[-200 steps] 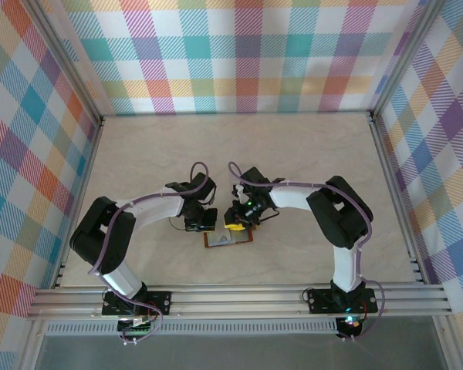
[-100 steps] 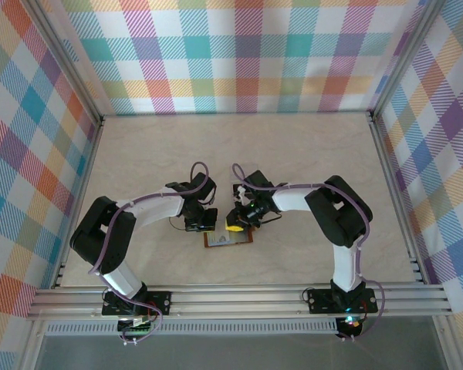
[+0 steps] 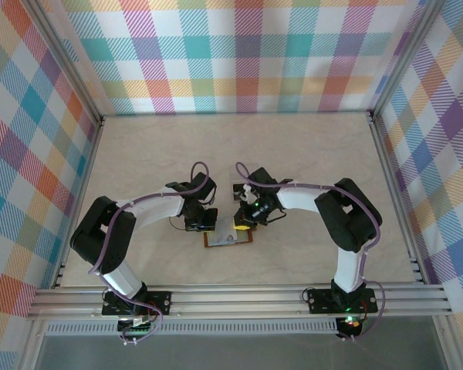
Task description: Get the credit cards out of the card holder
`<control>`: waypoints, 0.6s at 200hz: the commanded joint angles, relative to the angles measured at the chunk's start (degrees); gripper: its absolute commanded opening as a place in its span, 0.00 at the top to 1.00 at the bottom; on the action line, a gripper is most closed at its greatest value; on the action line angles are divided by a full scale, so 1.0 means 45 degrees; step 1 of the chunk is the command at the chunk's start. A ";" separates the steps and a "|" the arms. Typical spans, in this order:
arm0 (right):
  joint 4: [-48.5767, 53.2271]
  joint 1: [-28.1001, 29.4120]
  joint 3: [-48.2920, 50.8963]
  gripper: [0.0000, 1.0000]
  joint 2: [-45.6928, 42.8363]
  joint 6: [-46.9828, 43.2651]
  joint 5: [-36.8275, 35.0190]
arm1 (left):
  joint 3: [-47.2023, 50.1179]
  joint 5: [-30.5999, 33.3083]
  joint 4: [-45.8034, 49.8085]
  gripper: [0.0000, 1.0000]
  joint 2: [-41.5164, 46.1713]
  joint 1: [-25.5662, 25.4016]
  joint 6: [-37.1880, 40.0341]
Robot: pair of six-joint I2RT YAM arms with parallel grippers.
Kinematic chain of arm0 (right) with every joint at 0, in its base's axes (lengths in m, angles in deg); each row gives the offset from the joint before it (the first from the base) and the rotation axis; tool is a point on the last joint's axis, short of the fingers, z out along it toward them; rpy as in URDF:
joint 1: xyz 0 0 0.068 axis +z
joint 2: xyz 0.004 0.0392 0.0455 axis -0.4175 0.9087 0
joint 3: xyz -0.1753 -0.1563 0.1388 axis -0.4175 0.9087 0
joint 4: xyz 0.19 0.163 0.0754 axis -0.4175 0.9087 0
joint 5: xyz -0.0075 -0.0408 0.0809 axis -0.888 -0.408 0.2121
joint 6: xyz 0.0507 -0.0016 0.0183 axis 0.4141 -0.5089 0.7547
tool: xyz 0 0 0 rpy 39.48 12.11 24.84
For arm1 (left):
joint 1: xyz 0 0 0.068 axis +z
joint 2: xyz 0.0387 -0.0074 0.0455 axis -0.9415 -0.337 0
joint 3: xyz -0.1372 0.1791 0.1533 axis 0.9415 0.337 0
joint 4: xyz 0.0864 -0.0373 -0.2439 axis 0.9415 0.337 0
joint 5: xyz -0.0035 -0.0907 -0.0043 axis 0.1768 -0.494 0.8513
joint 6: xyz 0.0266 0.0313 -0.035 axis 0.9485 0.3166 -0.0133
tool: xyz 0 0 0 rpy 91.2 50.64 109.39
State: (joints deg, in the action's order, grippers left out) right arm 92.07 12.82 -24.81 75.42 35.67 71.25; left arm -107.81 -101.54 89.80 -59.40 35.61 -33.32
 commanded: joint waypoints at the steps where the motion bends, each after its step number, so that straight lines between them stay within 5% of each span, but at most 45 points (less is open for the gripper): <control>1: 0.1925 -0.0059 -0.0368 1.00 -0.0396 -0.0739 -0.1601 | 0.0274 0.0554 0.0658 0.95 -0.0490 -0.0120 0.0246; 120: 0.3077 0.0997 -0.1726 0.98 -0.0511 -0.0527 -0.2100 | 0.0099 0.0168 0.0465 0.95 -0.0402 -0.0200 0.0344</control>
State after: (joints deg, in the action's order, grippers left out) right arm 105.08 15.79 -31.19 72.77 32.00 60.89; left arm -107.99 -101.72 90.02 -59.40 35.57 -32.93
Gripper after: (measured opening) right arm 0.057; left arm 0.056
